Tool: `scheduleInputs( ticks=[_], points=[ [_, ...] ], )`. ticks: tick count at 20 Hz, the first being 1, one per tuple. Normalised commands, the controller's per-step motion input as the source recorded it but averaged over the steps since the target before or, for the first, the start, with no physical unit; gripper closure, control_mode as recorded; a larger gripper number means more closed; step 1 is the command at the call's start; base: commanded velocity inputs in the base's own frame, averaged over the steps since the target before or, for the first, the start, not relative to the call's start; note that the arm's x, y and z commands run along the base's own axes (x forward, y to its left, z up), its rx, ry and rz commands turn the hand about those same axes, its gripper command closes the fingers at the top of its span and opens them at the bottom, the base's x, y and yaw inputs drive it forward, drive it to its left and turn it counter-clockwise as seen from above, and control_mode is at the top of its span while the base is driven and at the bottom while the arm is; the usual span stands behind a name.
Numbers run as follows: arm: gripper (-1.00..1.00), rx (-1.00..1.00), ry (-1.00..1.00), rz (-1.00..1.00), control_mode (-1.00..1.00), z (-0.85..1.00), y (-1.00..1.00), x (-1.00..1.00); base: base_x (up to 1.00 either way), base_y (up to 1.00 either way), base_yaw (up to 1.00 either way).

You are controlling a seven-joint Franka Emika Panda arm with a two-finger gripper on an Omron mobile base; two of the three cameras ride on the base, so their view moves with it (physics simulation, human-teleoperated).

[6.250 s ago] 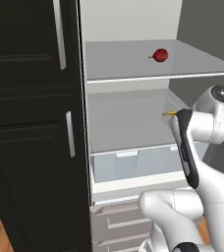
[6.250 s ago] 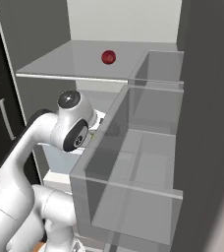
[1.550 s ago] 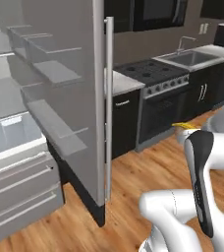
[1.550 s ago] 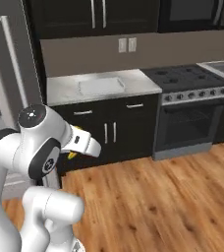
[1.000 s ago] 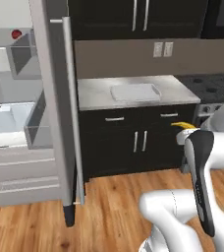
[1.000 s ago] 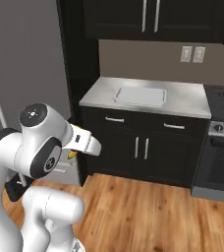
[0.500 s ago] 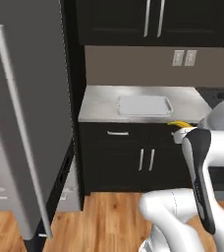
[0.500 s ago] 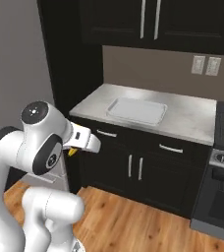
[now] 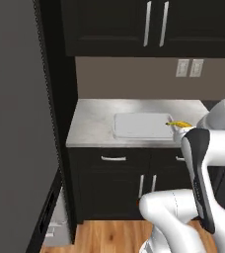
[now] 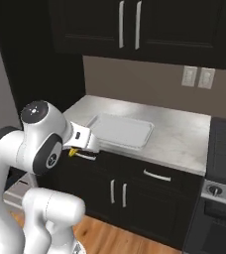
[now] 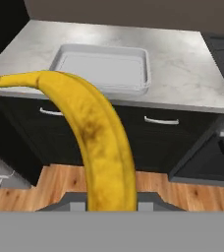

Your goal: Pick the pear and banana from the fridge and place them inside the tupperware on the counter.

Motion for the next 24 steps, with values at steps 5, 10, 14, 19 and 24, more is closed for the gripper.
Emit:
scheduleInputs(
  ticks=[5,10,14,19,24],
  points=[
    [1.00,0.00,0.00,0.00,1.00,0.00,0.00,0.00,0.67,-0.35,-0.11],
    [1.00,0.00,0.00,0.00,1.00,0.00,0.00,0.00,0.72,-0.24,-0.15],
    [1.00,0.00,0.00,0.00,1.00,0.00,0.00,0.00,0.70,-0.09,-0.14],
    [1.00,-0.09,0.00,0.00,-1.00,-0.12,0.00,0.08,0.21,0.00,-0.01],
    [1.00,-0.14,0.15,0.25,-1.00,-0.47,-0.02,0.30,0.00,0.00,0.00]
  ],
)
